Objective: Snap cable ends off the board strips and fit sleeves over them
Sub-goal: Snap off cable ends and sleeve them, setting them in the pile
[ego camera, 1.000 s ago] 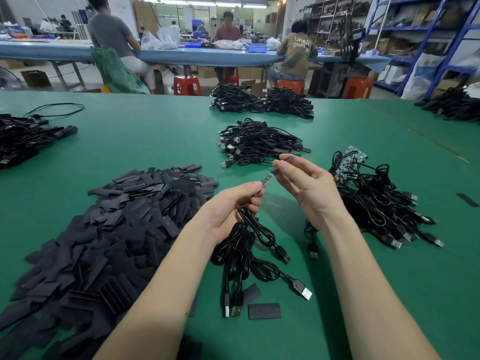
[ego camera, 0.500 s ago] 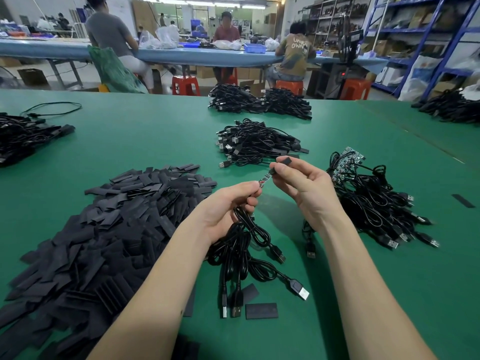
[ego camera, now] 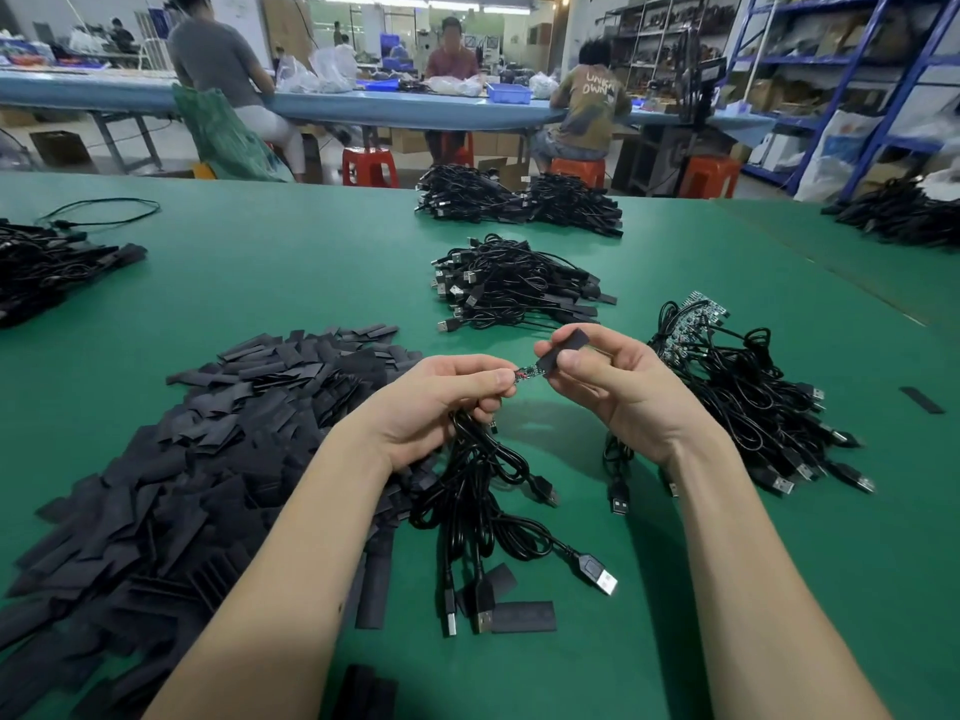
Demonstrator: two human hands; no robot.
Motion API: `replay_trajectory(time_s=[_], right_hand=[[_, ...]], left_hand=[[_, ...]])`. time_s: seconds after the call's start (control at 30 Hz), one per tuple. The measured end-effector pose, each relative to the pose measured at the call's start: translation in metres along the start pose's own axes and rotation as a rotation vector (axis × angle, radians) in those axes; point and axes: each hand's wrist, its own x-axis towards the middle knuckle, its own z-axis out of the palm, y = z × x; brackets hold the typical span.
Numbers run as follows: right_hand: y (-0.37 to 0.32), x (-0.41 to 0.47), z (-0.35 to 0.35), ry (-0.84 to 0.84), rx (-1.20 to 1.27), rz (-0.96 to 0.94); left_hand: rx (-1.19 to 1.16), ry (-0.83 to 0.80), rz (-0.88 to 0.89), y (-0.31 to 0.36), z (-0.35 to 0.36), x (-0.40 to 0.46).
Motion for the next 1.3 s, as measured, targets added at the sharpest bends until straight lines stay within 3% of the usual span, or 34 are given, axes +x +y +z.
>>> replay_trajectory(time_s=[0.17,0.33,0.43,0.63,0.97,1.1,1.3], right_hand=[[0.003,0.001,0.006,0.004,0.008,-0.041],[-0.019,-0.001,-0.001,-0.057,-0.226,0.015],[-0.018,0.000,0.002,-0.070,-0.119,-0.003],[0.001,0.008,0.013,0.045,-0.074,-0.115],[0.006,0.006,0.011,0.010,-0.041,-0.071],[0.006,0.010,0.011,0.153,0.040,-0.056],[0.005,0.016,0.013,0.316,0.158,0.001]], left_hand=[[-0.039,-0.004,0.016,0.000,-0.001,0.000],[0.138,0.032,0.020,0.005,-0.003,-0.003],[0.115,-0.033,0.041,0.009,-0.001,-0.004],[0.035,0.097,0.057,0.006,0.004,0.000],[0.125,0.045,0.069,0.009,0.004,-0.003],[0.249,0.199,0.215,0.008,0.008,0.004],[0.419,0.248,0.354,0.010,0.012,0.007]])
